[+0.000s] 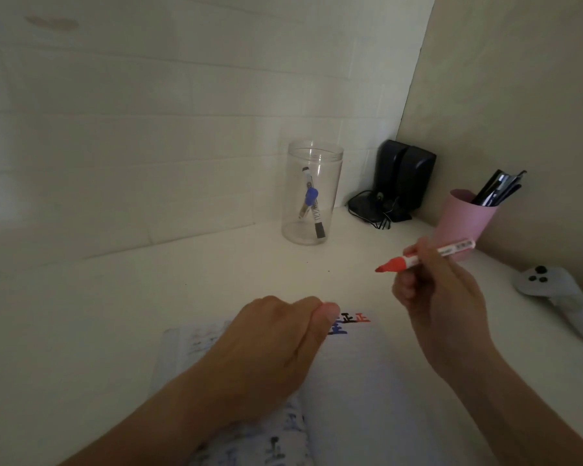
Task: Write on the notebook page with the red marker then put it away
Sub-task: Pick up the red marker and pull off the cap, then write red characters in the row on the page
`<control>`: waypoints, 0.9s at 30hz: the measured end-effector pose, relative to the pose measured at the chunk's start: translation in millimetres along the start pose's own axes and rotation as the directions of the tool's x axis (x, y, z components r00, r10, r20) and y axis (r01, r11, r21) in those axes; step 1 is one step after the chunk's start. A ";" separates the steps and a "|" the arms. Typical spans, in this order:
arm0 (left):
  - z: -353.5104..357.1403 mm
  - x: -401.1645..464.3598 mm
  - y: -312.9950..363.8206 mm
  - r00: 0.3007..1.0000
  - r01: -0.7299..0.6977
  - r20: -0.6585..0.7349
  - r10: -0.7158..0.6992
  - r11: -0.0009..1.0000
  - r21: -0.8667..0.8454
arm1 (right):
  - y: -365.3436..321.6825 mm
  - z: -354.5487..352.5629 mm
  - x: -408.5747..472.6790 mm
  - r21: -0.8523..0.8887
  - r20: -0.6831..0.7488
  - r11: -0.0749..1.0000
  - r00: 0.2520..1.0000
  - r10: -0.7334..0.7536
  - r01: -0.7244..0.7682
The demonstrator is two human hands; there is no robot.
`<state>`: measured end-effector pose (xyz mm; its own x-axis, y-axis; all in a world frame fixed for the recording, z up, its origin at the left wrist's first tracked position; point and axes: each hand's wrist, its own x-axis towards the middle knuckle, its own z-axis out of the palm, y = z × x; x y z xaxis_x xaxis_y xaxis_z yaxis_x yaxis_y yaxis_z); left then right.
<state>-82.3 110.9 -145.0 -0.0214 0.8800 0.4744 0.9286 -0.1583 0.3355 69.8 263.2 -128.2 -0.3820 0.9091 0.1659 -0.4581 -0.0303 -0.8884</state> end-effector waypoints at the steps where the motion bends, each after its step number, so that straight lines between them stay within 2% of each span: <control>1: 0.0 1.5 -3.3 0.998 -0.019 -0.057 0.019 1.000 -0.001 | 1.6 -2.6 -1.5 -0.019 0.014 1.000 1.000 0.015 -0.015; 3: -1.6 5.8 -13.3 0.992 0.064 -0.100 -0.078 0.989 -0.137 | 6.9 -1.4 -5.4 -0.067 0.033 0.996 0.998 0.056 -0.053; 4: -2.9 6.5 -19.4 0.988 0.123 -0.070 -0.137 0.977 -0.173 | 8.7 1.2 -6.8 -0.094 0.023 0.993 0.997 0.074 -0.072; 9: -4.2 5.4 -33.5 0.971 0.158 0.193 -0.143 0.986 -0.062 | 7.2 5.1 -19.6 -0.202 -0.067 0.963 0.984 0.167 -0.177; 12: -4.2 5.0 -31.8 0.946 0.193 0.277 -0.171 0.980 -0.055 | 3.3 1.5 -26.5 -0.307 -0.047 0.925 0.975 0.219 -0.223; 17: 0.0 7.8 -31.1 0.936 0.206 0.295 -0.193 0.978 -0.015 | 0.6 -11.7 -27.5 -0.450 -0.027 0.879 0.986 0.167 -0.161; 20: 1.5 8.1 -33.7 0.933 0.245 0.289 -0.215 0.967 -0.071 | 7.0 -18.2 -23.6 -0.451 -0.043 0.879 0.988 0.151 -0.154; 23: 6.1 9.1 -37.6 0.929 0.272 0.287 -0.232 0.956 -0.109 | 15.6 -20.9 -20.7 -0.489 -0.026 0.868 0.996 0.080 -0.083; 27: 8.9 13.2 -40.7 0.920 0.265 0.322 -0.224 0.960 -0.091 | 22.9 -20.7 -20.0 -0.642 0.035 0.766 0.999 0.005 0.018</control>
<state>-117.1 133.0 -159.6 -0.1082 0.9891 0.0994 0.8518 0.0407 0.5224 83.5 253.0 -160.8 -0.4125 0.8938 0.1761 0.1576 0.2604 -0.9526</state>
